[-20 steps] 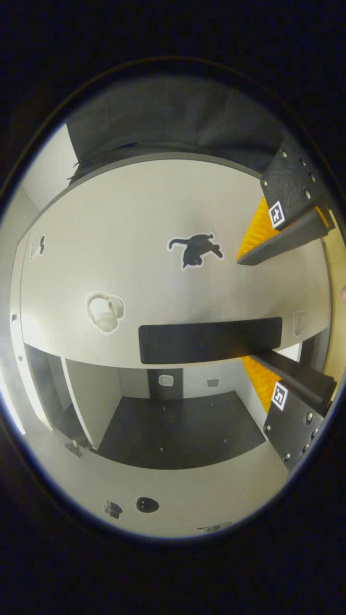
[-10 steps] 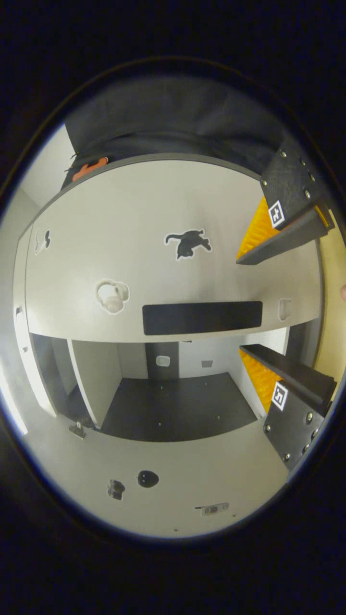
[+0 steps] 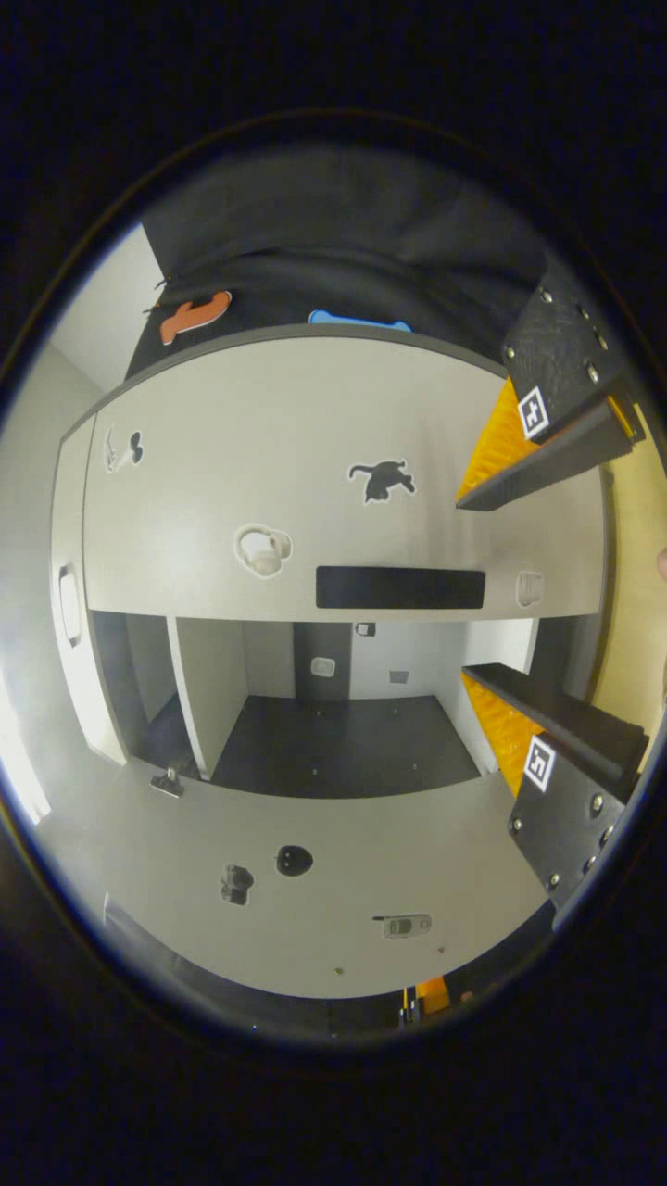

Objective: Grasp the bottle in the cabinet with the left hand and place it on the coaster, then close the right door with the right hand and the left door with the left hand.

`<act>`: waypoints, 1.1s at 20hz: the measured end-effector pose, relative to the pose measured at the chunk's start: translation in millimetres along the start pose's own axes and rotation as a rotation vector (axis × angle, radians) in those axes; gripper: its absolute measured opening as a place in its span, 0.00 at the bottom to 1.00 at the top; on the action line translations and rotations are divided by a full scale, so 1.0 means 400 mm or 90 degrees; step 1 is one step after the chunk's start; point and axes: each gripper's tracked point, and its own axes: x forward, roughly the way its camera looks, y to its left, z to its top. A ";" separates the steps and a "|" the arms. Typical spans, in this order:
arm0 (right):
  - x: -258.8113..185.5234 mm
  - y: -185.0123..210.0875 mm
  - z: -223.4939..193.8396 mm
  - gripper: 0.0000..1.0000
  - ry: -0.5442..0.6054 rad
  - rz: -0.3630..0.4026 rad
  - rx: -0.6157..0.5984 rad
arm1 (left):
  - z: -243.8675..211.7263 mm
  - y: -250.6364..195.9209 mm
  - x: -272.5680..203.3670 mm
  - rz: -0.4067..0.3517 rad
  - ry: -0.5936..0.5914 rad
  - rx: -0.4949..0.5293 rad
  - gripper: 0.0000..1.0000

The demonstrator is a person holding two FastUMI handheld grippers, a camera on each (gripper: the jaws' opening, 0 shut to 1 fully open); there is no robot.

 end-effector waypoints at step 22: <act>-0.095 -0.082 0.029 1.00 -0.021 -0.012 0.009 | 0.048 -0.320 -0.068 -0.183 -0.014 0.019 0.94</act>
